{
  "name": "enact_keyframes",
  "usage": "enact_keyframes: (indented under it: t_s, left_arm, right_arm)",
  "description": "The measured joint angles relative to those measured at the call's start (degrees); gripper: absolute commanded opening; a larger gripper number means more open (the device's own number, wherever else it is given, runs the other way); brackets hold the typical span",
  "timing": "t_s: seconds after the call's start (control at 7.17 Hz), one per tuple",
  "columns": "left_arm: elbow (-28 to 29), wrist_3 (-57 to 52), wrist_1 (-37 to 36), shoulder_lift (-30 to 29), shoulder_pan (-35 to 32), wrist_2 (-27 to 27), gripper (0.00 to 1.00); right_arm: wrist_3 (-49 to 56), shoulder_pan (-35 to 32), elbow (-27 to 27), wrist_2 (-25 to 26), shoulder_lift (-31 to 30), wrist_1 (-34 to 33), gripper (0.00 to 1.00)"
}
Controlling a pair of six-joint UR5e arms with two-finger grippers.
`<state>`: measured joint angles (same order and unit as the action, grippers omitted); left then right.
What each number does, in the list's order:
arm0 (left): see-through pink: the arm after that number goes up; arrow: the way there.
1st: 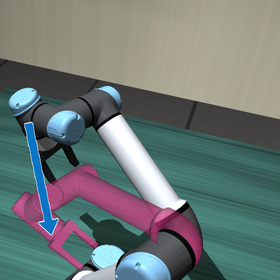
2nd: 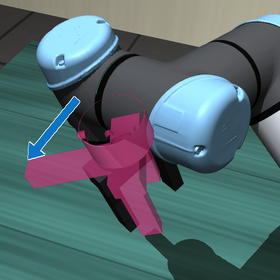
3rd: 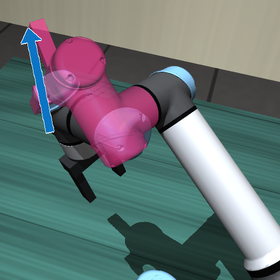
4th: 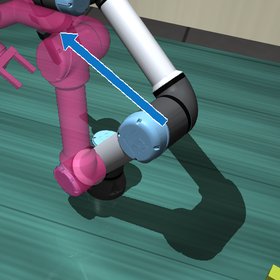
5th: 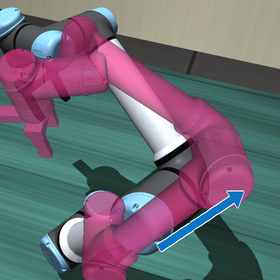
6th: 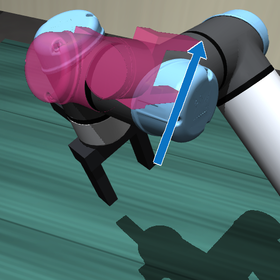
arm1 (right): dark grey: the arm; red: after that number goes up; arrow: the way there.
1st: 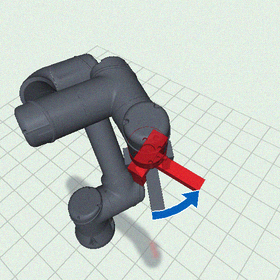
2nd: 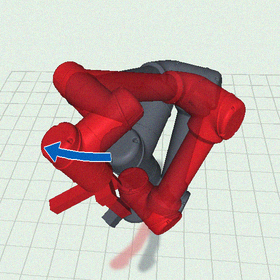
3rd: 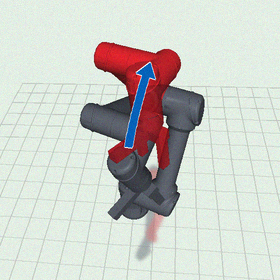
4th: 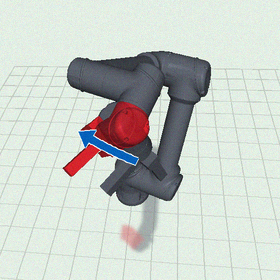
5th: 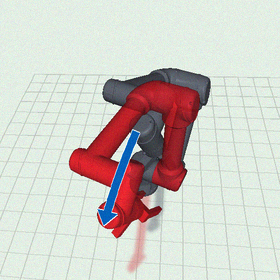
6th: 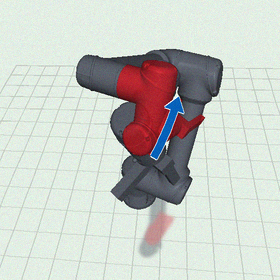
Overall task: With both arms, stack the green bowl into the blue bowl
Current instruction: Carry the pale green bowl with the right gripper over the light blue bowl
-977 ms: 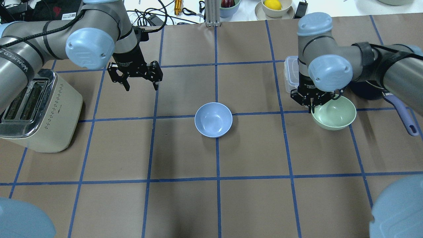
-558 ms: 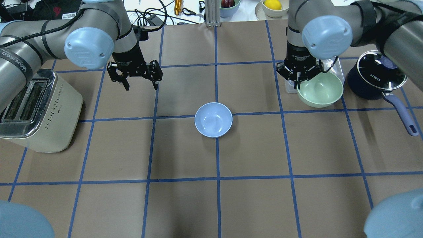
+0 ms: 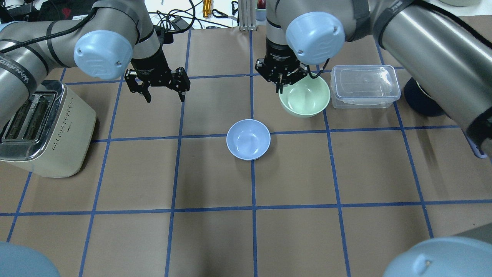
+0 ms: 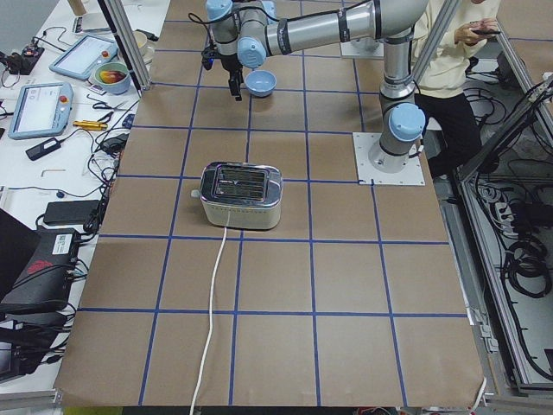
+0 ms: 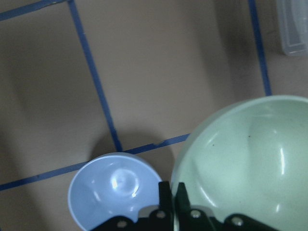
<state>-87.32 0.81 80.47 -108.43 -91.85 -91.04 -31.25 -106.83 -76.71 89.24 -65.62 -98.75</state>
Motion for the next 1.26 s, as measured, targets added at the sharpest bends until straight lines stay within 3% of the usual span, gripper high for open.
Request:
enact_keyframes:
  t_s: [0.56,1.12,1.26]
  left_arm:
    - [0.5,-0.6,-1.7,0.4,1.6,-2.6,1.0]
    - [0.2,-0.5,-1.8,0.5,2.3,-2.6,1.0]
    - [0.1,-0.5,-1.8,0.5,2.3,-2.6,1.0]
  right_arm:
    - [-7.5,-8.1,0.6,-1.6,4.4,-4.6,0.0]
    - [-9.3,-10.1,0.4,-2.3,7.7,-3.7,0.0]
    - [-9.4,-10.4,0.3,-2.9,8.4,-3.6,0.74]
